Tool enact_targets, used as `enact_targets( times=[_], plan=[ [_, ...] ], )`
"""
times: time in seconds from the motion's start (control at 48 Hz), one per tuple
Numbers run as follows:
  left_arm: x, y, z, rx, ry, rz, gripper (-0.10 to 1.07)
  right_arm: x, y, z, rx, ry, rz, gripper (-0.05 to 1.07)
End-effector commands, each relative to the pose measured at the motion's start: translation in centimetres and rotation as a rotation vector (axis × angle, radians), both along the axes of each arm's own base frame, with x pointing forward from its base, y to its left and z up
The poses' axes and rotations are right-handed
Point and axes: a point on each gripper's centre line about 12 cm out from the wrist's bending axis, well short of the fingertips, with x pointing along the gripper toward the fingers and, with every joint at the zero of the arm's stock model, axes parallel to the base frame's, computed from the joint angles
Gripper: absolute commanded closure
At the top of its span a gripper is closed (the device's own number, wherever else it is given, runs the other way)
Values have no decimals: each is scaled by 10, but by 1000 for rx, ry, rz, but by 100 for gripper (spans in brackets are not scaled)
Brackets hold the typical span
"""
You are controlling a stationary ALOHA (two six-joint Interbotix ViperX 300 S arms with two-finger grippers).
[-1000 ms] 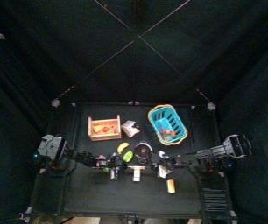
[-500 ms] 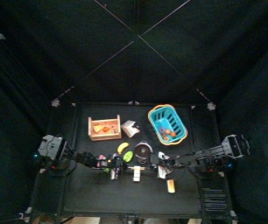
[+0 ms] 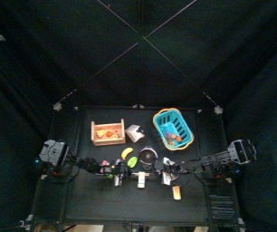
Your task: Cut sushi piece
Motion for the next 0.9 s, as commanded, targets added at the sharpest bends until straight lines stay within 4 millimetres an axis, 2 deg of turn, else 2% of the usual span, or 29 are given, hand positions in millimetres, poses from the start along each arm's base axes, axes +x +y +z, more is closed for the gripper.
enact_targets(
  times=[0.0,0.521,0.875],
  plan=[
    [4,-2,3,-7,-13,3,54,5,1,10,6,-34,2,55],
    [5,2,-10,-19,28,42,54,7,1,-8,0,19,-1,55],
    [10,-1,-20,-26,88,40,54,19,3,-17,-3,45,2,55]
  ],
)
